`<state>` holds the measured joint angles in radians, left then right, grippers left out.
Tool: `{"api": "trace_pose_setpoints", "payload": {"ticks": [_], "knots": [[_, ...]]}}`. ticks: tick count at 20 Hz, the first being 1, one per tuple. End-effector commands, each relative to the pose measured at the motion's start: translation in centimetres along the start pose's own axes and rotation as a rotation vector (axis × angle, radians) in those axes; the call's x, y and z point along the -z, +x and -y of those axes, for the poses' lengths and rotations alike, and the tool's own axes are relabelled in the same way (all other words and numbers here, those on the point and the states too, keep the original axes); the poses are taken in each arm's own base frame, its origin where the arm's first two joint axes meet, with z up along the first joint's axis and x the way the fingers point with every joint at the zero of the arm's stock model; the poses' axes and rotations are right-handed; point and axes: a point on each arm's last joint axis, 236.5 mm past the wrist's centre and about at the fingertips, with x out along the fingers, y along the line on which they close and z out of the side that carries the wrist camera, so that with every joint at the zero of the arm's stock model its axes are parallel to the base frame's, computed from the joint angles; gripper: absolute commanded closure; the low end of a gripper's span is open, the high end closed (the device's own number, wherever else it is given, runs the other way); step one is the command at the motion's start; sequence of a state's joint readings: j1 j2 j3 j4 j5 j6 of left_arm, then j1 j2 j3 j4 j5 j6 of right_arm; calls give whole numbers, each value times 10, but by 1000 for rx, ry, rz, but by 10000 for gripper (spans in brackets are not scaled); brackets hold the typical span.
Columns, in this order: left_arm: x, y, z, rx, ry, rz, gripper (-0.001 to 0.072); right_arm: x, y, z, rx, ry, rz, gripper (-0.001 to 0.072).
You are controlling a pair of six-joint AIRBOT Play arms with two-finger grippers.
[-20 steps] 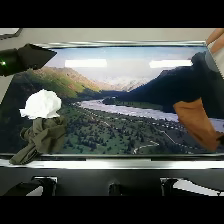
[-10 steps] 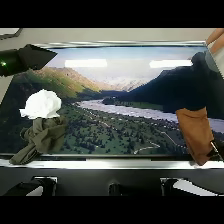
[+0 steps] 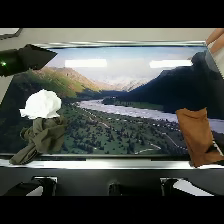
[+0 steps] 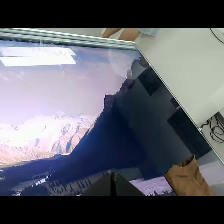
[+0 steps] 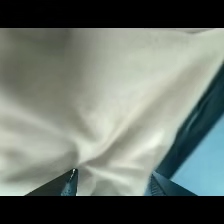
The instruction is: Fold the shirts.
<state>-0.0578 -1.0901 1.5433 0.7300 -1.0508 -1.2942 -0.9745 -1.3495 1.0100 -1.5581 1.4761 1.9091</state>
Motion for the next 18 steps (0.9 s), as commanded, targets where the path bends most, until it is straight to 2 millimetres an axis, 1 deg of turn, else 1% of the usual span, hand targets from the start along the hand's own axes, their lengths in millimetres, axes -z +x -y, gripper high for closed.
{"api": "trace_pose_setpoints", "payload": {"ticks": [1,2,3,4,5,6,7,8,9,10,11,12,13,14,15,16,17,18], "knots": [[-2,0,-1,-3,5,8,683,-24,-56,18,63,-56,157,152],[-4,0,-2,-9,7,15,683,-44,-89,13,41,-64,263,152],[-6,1,-7,-25,12,25,683,-63,-125,-1,-18,-93,380,150],[-9,2,-16,-58,25,38,684,-79,-171,-24,-102,-141,518,149],[-11,6,-32,-117,57,43,686,-88,-215,-46,-173,-178,652,149],[-8,9,-60,-229,109,21,687,-90,-261,-76,-252,-228,787,149],[4,11,-95,-375,138,-40,687,-78,-294,-110,-329,-295,879,151],[24,9,-139,-564,174,-143,687,-54,-312,-153,-415,-387,920,167],[46,4,-177,-728,208,-258,685,-20,-310,-194,-477,-489,893,167],[73,4,-205,-839,211,-381,679,19,-293,-233,-496,-607,834,165],[104,10,-220,-861,166,-491,548,55,-264,-262,-466,-720,771,163],[147,16,-225,-851,57,-623,148,84,-230,-279,-419,-794,694,162],[193,15,-222,-825,-47,-782,-13,112,-193,-289,-371,-844,596,152],[237,14,-214,-771,-118,-931,-13,140,-154,-292,-313,-893,481,143],[266,17,-203,-701,-156,-999,-13,162,-121,-291,-258,-942,381,144],[284,22,-195,-654,-184,-994,-13,178,-99,-285,-206,-974,307,144],[291,26,-190,-638,-202,-935,-13,183,-87,-280,-163,-994,277,145],[290,28,-188,-649,-212,-848,-13,183,-82,-277,-132,-1006,280,145]]}}
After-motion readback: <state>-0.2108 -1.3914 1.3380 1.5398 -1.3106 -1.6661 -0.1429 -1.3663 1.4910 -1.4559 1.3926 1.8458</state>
